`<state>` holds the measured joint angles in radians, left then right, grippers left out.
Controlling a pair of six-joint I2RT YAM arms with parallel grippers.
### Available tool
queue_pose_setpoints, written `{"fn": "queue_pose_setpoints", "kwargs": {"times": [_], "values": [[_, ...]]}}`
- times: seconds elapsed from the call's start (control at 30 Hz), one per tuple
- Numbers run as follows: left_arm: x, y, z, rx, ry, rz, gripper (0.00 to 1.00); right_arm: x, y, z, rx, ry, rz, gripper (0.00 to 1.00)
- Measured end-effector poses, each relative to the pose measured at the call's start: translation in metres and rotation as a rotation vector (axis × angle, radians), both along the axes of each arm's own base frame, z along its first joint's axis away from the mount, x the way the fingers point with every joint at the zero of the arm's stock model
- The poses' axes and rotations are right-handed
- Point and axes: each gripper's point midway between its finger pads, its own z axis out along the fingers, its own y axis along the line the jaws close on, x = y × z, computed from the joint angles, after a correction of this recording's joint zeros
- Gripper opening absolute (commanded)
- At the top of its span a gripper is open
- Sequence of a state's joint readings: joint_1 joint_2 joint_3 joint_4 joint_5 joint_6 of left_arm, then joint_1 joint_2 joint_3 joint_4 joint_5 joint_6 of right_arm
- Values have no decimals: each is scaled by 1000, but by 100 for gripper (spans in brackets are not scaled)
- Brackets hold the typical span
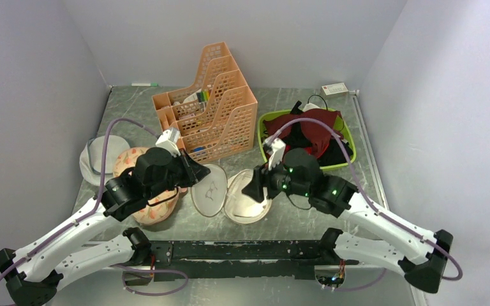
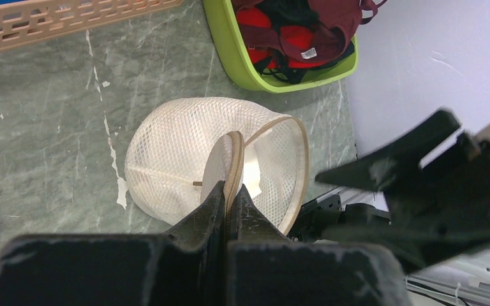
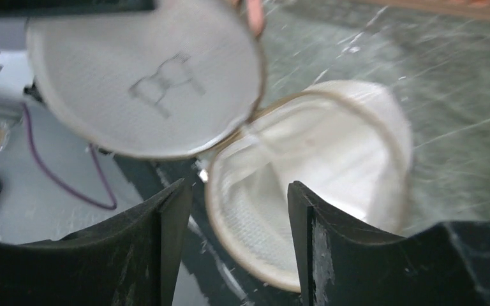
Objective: Unzip the laundry bag and remove the bra
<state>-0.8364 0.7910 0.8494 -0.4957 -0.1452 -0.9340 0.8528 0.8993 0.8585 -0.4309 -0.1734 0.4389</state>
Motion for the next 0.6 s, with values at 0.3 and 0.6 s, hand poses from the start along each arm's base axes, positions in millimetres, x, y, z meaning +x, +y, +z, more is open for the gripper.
{"fn": "queue_pose_setpoints", "kwargs": {"times": [0.3, 0.6], "values": [[2, -4, -4, 11, 5, -9, 7, -51, 25, -44, -193, 9, 30, 41], [1, -6, -1, -1, 2, -19, 7, -21, 0, -113, -534, -56, -170, 34]]}}
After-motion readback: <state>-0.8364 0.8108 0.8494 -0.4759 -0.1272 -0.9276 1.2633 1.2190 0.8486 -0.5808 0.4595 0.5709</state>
